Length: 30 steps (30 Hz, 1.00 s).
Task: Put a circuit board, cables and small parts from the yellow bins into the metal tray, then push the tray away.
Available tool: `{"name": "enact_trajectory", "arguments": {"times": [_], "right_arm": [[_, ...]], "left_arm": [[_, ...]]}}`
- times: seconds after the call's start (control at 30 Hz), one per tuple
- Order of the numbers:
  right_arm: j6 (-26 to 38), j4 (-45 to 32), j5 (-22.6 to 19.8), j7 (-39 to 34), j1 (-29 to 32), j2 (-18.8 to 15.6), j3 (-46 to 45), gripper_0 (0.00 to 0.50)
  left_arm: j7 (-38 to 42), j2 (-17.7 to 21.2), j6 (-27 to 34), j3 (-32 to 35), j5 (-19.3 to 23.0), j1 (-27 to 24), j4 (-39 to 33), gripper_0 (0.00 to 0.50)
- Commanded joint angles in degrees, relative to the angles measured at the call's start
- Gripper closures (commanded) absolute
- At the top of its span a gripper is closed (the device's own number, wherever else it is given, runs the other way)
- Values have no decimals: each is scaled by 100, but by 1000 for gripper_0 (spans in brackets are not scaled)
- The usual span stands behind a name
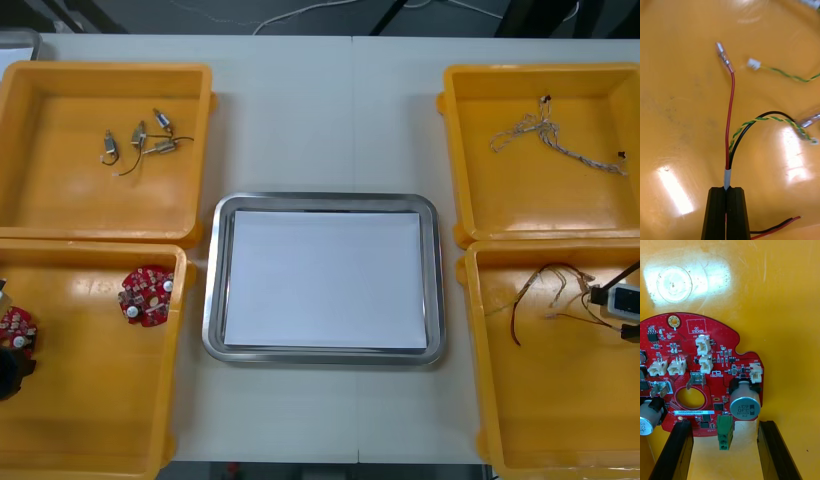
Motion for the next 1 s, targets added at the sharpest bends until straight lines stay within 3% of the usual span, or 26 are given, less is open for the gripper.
{"name": "enact_trajectory", "arguments": {"times": [0.03,0.1,0.2,0.27,0.33,0.67,1.0], "right_arm": [[459,-352,-150,68,46,61,-615,500],[766,-467,-177,68,37,202,-843,500],[1188,-678,-203,-60,37,369,-1133,500],[1487,-897,-238,-376,37,430,-1274,500],[1680,-1108,-264,-702,37,421,-1353,500],[2375,-2057,-264,-2354,28,421,-1617,500],[3350,-2734,-308,-4121,-385,448,-1643,500]], "left_arm": [[-296,-73,-107,-126,-75,-103,19,30],[-296,-73,-116,-135,-75,-103,36,86],[-296,-73,-143,-126,-75,-103,63,236],[-296,-73,-143,-126,-75,-103,54,412],[-278,-73,-143,-126,-75,-103,54,500],[-270,-73,-116,-21,84,-103,1,500],[-164,-73,455,278,338,-147,-500,500]]}}
